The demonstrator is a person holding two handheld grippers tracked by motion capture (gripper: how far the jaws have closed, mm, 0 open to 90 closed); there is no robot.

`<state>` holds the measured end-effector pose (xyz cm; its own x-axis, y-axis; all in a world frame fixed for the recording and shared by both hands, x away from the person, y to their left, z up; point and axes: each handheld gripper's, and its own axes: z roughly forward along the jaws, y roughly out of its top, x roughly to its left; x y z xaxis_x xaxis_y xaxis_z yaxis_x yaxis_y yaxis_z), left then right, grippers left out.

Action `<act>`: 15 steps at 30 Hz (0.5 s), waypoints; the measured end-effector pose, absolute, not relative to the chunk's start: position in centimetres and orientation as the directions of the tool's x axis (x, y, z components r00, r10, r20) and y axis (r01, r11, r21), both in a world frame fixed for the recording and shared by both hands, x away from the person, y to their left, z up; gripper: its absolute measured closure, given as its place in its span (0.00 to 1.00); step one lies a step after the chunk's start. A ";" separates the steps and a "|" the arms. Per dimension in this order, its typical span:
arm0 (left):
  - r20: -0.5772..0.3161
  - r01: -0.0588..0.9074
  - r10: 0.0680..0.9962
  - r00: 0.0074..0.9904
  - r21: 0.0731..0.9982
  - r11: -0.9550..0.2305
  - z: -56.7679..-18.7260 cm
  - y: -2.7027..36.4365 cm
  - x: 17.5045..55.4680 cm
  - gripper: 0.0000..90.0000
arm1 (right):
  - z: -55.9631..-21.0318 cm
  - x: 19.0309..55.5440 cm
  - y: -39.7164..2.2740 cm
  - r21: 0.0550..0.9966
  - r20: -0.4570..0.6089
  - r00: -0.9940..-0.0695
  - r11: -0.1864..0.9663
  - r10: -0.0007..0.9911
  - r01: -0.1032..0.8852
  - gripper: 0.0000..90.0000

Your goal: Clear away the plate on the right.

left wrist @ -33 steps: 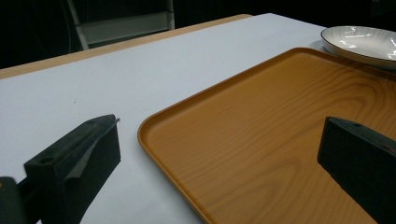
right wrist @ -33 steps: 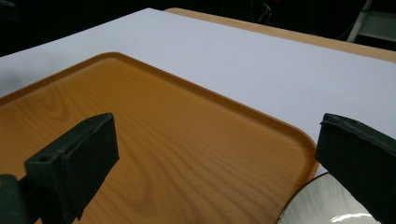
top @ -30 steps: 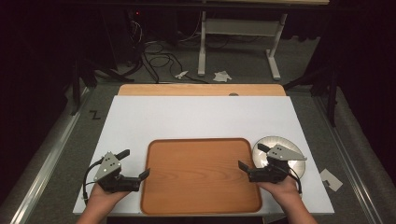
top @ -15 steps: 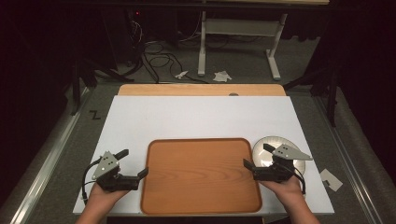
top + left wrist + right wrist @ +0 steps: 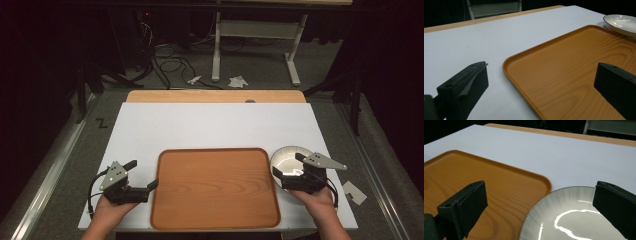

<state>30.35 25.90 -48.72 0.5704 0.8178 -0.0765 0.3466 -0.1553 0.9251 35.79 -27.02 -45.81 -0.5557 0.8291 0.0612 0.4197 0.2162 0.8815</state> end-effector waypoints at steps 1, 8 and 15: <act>-0.077 0.346 0.818 0.570 0.925 -0.154 -48.7 25.9 30.4 0.01 | -45.8 35.8 -27.3 0.880 0.065 -0.542 0.208 0.838 0.427 0.00; -0.046 0.322 0.824 0.564 0.932 -0.169 -48.6 25.8 30.6 0.01 | -46.3 36.0 -29.2 0.891 0.116 -0.496 0.130 0.861 0.435 0.00; -0.049 0.316 0.828 0.558 0.936 -0.158 -48.5 25.8 31.0 0.01 | -46.3 35.7 -31.5 0.897 0.126 -0.462 0.099 0.878 0.432 0.00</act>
